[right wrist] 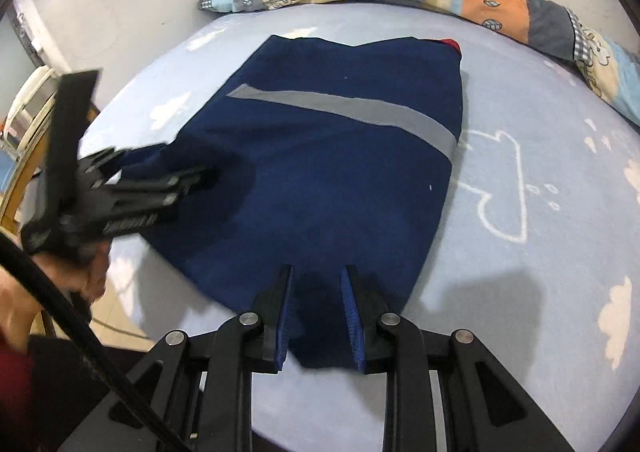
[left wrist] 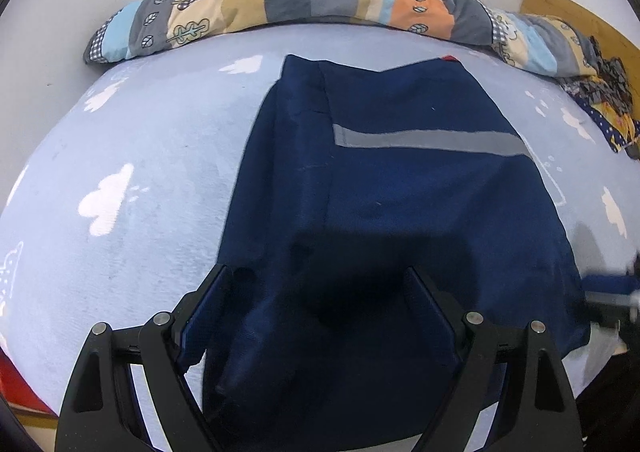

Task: Fold large clothes
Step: 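Open the right gripper and move both grippers along the folded shirt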

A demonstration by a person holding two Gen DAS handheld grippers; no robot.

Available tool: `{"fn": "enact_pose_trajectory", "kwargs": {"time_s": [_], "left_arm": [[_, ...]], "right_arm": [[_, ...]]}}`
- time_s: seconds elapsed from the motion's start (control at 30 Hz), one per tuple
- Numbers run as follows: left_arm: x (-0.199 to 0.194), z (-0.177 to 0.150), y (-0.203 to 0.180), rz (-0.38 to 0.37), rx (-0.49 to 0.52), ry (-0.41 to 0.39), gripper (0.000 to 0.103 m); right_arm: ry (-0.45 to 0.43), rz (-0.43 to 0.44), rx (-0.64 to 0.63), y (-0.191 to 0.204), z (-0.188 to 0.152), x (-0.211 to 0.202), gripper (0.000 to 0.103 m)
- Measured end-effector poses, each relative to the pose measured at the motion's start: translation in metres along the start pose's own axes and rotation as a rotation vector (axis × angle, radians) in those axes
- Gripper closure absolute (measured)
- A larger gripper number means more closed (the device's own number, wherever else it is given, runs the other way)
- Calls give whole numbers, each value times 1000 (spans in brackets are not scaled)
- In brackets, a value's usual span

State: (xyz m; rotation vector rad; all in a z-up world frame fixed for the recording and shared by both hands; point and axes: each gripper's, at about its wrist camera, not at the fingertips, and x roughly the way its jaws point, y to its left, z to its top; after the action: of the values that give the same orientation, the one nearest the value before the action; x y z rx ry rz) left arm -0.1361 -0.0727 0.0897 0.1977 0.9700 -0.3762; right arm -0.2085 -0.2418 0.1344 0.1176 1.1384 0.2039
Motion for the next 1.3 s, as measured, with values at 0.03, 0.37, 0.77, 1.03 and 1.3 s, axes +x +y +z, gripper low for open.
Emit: {"fn": "enact_pose_trajectory", "kwargs": {"time_s": [0.03,0.37,0.77,1.03,1.3], "left_arm": [[0,0,2,1,-12,2,16],[4,-2,11,-7,-21,17,16],[10,15,98,-282,-391,88,16],[60,9,133,-593,-608,202,16],[86,22,129,-752,-628,228,13]], "right_arm": [[11,5,-1,2,-4,1,76],[58,-2,-39,6,-12,33,76],[-44,221,380,-114,25,13,40],[-16,313,467,-139,22,38,40],[-4,409,494,-150,33,69,32]]}}
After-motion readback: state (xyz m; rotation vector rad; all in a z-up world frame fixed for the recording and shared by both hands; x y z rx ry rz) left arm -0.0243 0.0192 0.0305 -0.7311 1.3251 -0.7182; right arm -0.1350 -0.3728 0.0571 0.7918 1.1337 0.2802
